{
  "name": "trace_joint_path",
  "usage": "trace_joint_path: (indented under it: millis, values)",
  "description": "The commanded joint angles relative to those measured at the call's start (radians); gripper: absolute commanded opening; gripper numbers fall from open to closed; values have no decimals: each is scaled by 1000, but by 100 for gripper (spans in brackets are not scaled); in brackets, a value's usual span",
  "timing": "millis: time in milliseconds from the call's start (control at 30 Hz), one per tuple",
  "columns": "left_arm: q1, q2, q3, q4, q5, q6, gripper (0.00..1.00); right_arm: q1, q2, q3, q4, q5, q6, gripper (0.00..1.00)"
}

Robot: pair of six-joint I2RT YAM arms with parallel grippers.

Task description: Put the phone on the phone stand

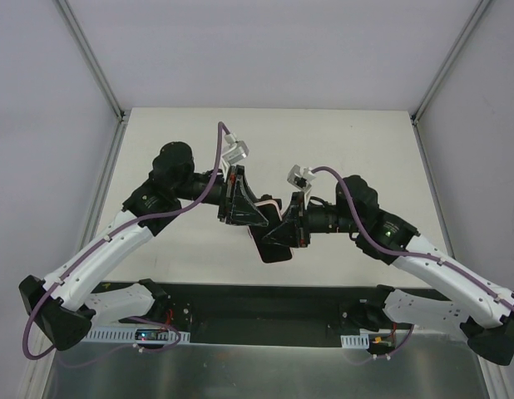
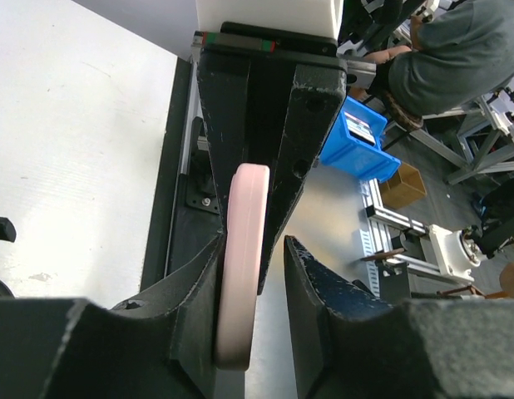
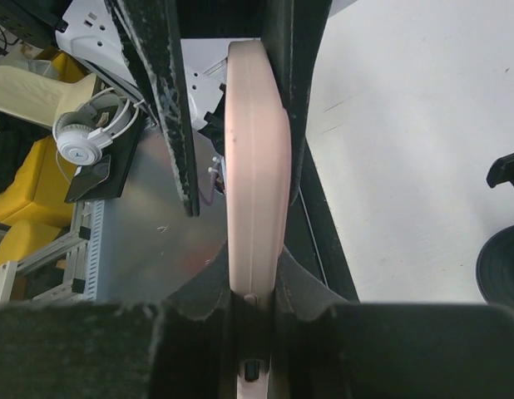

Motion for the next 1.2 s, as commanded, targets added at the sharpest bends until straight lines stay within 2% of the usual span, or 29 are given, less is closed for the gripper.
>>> trace_joint_path:
  millis: [0,67,200,400,533,567,667,733,767,800,833,867,900,933,1000,1100,1167]
  values:
    - [-22,-24,26,-8,-3,42,33,-4,-51,12,119,59,15,0]
    - [-25,-29,26,-8,-6,44,33,-4,-53,7,132,55,23,1]
    - [-31,-36,22,-4,-31,55,24,-4,-53,-2,169,59,41,1]
    - [-42,-29,37,15,-40,53,29,-3,-19,7,172,33,49,1]
    - [-42,-32,36,15,-49,62,12,-3,-21,4,184,31,52,1]
    - [-42,-32,36,15,-55,62,2,-4,-21,4,181,33,52,1]
    - [-42,-44,36,16,-77,64,0,-4,-18,6,170,25,46,1]
    - [-41,-71,45,-2,-170,85,0,-4,-12,16,135,56,20,32]
    - [-40,-82,58,-74,-240,108,0,-3,-10,35,35,96,3,49]
    - [-40,-93,80,-137,-317,134,0,-3,-12,44,-20,154,-26,75]
    - [-40,-113,123,-189,-501,185,0,-4,-12,56,-73,295,-36,85]
    - [-40,-127,138,-230,-581,211,0,-3,-16,65,-166,367,-45,92]
    - [-40,-139,152,-296,-648,235,0,-4,-19,75,-207,440,-43,97]
    - [-40,-171,155,-309,-769,272,0,-6,-22,81,-242,594,-28,97]
    - [-40,-222,151,-332,-848,300,0,-10,-16,119,-339,746,7,96]
    - [-40,-271,146,-372,-954,332,0,-12,22,174,-434,855,52,97]
    - [-40,-285,146,-389,-992,342,0,-9,77,211,-475,866,73,98]
